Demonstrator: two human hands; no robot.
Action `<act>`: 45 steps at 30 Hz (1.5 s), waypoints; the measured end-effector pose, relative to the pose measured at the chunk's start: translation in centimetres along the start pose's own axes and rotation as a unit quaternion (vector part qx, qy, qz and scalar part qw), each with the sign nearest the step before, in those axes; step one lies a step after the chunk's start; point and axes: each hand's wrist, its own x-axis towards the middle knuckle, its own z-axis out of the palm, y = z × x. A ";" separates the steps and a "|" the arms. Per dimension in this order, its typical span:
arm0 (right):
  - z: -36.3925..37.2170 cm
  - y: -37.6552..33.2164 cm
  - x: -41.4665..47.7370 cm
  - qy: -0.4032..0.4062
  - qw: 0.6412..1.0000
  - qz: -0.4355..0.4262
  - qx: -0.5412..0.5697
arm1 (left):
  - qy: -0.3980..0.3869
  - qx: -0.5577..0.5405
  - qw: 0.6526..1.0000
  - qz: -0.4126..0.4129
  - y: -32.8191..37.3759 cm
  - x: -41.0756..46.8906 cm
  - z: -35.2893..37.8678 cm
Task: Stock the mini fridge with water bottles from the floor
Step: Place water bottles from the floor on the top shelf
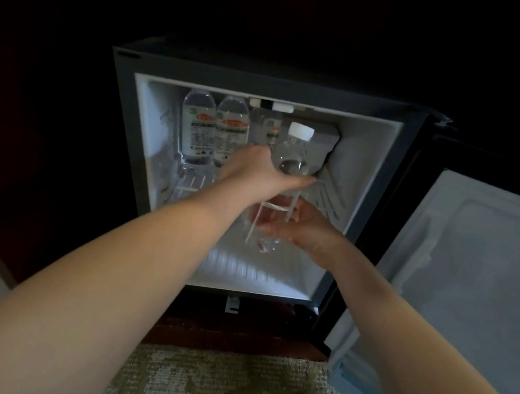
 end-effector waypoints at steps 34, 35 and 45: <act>-2.8 -2.3 10.8 0.233 0.970 -0.059 0.034 | -0.161 0.238 0.958 -0.007 -7.1 3.0 1.8; -2.8 -2.2 10.8 0.231 0.971 -0.057 0.030 | -0.159 0.239 0.958 -0.006 -7.2 3.1 1.8; -3.4 -2.1 9.9 0.255 0.967 0.025 -0.010 | -0.164 0.178 0.970 -0.007 -8.1 1.9 2.1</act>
